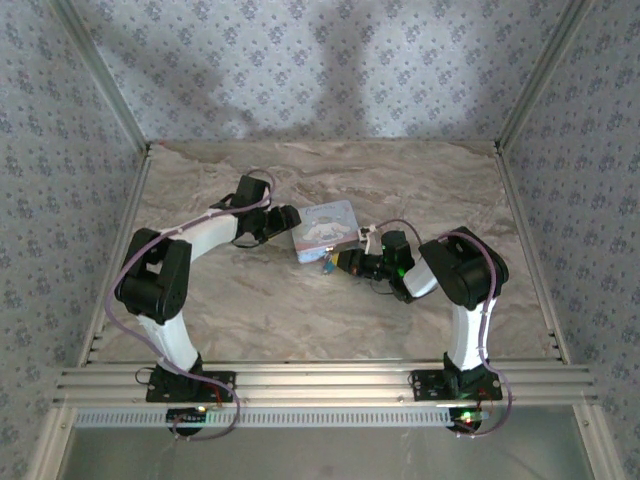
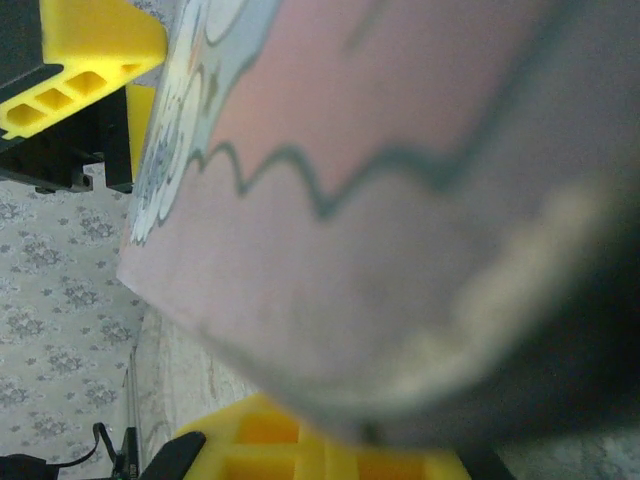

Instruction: Unlock a padlock with a key

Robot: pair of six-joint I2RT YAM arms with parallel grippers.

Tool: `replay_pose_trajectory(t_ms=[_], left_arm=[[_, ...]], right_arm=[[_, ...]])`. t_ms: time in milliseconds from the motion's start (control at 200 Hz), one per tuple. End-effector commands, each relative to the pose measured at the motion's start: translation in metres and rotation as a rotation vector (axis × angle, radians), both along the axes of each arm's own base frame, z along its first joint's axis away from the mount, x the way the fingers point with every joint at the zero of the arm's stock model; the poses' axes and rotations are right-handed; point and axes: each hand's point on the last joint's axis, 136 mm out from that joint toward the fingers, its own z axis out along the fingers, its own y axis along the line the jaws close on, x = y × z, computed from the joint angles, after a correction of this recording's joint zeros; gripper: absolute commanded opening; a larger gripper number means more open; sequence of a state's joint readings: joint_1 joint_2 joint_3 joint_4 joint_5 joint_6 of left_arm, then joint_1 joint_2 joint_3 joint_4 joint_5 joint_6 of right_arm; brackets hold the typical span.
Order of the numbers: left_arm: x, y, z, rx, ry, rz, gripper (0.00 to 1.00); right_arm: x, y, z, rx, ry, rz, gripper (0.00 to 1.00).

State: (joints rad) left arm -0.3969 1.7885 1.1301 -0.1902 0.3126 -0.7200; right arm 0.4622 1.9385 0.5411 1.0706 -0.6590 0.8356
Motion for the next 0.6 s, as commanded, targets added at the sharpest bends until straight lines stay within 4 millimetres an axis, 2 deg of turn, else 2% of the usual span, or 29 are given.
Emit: replay_pose_trajectory(t_ms=[0, 165, 325, 595], left_arm=[[-0.0227, 0.0080, -0.0161, 0.052, 0.079, 0.000, 0.71], [-0.0242, 0.0065, -0.0161, 0.048, 0.079, 0.000, 0.71], [-0.0240, 0.0047, -0.0160, 0.046, 0.076, -0.003, 0.71], [-0.0236, 0.0046, -0.0163, 0.043, 0.077, -0.001, 0.71]], right_arm=[[-0.0014, -0.0025, -0.0049, 0.000, 0.031, -0.010, 0.02], [-0.0001, -0.0022, -0.0009, 0.009, 0.019, -0.013, 0.01], [0.0011, -0.0002, 0.0017, 0.017, 0.009, -0.011, 0.10], [0.0026, 0.0044, 0.0013, 0.026, 0.004, -0.004, 0.18]])
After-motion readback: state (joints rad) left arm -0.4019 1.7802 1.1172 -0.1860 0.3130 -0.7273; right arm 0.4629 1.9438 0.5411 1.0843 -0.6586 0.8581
